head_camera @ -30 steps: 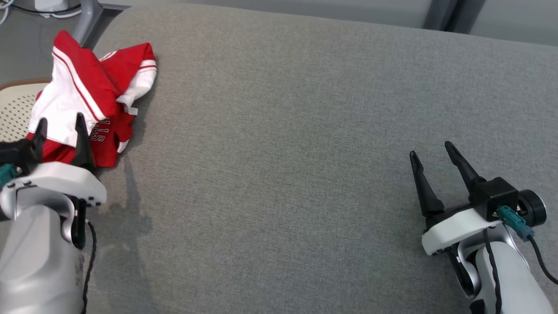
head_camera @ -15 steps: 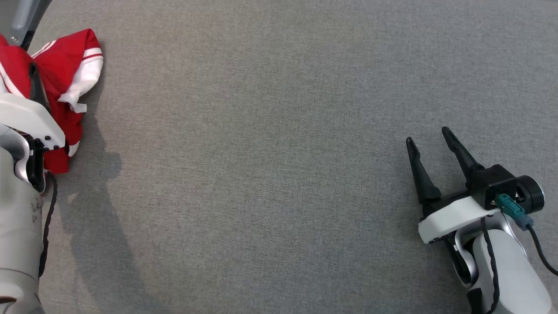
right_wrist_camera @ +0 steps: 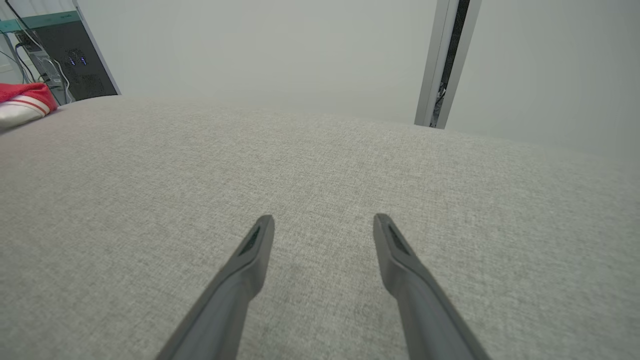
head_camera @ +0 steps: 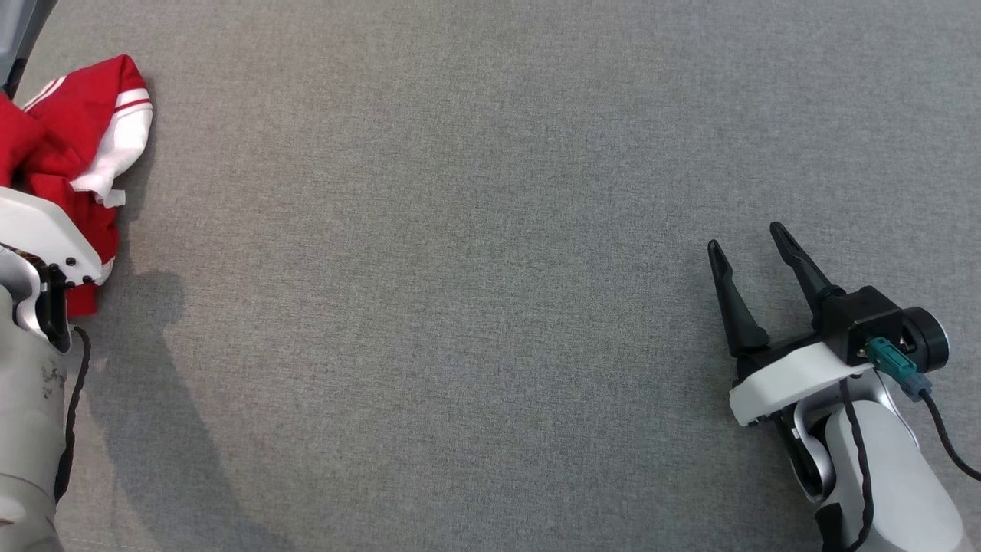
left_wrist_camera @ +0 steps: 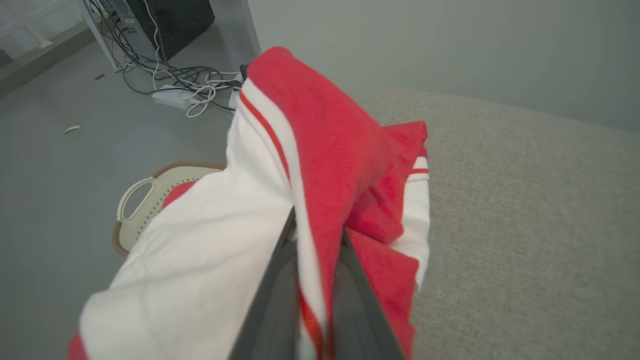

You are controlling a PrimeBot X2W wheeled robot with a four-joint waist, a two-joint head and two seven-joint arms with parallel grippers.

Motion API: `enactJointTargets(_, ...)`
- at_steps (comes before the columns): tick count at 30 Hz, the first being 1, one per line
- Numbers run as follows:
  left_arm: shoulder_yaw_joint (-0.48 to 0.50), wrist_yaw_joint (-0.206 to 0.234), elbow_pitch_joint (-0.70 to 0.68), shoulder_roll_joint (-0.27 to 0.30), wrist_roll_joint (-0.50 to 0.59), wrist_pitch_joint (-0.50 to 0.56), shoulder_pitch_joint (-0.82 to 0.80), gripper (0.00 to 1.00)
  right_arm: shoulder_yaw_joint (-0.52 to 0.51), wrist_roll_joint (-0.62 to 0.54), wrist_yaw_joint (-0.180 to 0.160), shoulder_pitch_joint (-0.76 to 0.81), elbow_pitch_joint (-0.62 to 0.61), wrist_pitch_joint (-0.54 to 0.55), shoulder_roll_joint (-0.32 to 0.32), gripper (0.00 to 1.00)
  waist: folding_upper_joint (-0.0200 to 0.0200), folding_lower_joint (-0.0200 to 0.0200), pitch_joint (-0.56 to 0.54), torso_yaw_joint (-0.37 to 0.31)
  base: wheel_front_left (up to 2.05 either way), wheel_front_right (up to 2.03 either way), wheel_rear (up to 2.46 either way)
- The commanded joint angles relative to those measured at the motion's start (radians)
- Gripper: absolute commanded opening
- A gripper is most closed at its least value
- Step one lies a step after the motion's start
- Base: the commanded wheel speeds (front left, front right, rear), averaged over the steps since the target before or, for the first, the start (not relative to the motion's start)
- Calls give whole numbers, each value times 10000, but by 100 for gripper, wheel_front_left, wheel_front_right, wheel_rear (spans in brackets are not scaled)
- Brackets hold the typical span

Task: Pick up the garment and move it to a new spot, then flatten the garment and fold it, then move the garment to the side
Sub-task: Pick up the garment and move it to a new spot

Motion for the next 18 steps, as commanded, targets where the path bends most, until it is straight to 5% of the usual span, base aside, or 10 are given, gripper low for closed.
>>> enactJointTargets(1,-23,29,26,101,-13,-137,-16,0,-5,79,1,-60,50,-50,-21,100,0,0,-75,-12,0,0,0)
enactJointTargets(11,-765,-485,-571,-260,395,-1226,-837,0,16,283,1,168,170,-50,88,100,0,0,-766,-168,0,0,0)
enactJointTargets(18,-1683,-910,-1228,-1666,707,-1455,-748,0,68,499,1,393,265,-50,147,100,0,0,-1366,-708,0,0,0)
